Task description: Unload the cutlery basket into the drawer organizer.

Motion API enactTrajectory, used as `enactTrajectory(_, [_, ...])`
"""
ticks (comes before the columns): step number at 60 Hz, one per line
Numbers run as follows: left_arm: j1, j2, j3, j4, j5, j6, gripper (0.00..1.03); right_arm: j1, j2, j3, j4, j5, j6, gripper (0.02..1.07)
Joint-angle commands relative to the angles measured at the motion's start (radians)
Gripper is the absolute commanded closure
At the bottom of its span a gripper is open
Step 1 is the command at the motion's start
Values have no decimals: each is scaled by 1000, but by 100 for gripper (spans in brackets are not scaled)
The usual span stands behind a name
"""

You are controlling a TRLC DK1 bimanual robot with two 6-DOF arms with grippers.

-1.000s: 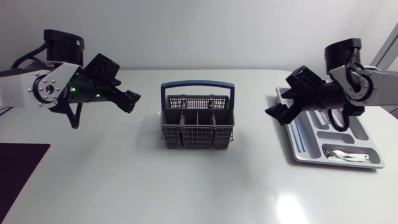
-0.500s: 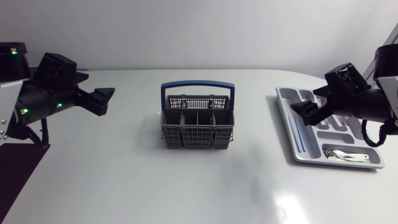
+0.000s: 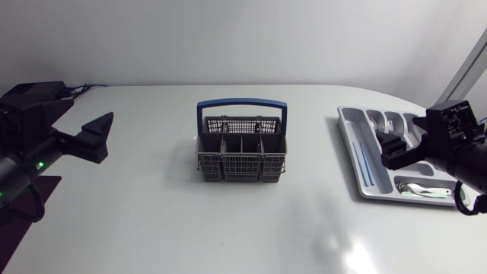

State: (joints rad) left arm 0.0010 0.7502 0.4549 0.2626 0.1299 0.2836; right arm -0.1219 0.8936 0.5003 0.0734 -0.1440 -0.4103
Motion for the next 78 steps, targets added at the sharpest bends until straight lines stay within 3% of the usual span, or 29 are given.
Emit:
enactTrajectory(1, [14,-54,-64,35,-10,-64,5,-1,-44,-71,45,29,33,6])
enactTrajectory(13, [21,-137,-145,66,-24,-130,5,5,-208,-207,181,73,70,6])
enactTrajectory(29, [45,-277,-257,85,-32,-180,5,41,-400,-350,249,121,77,6])
enactTrajectory(78, [4,-701,-434,-226,-120,-273,4,111,-826,-480,-29,141,365,6])
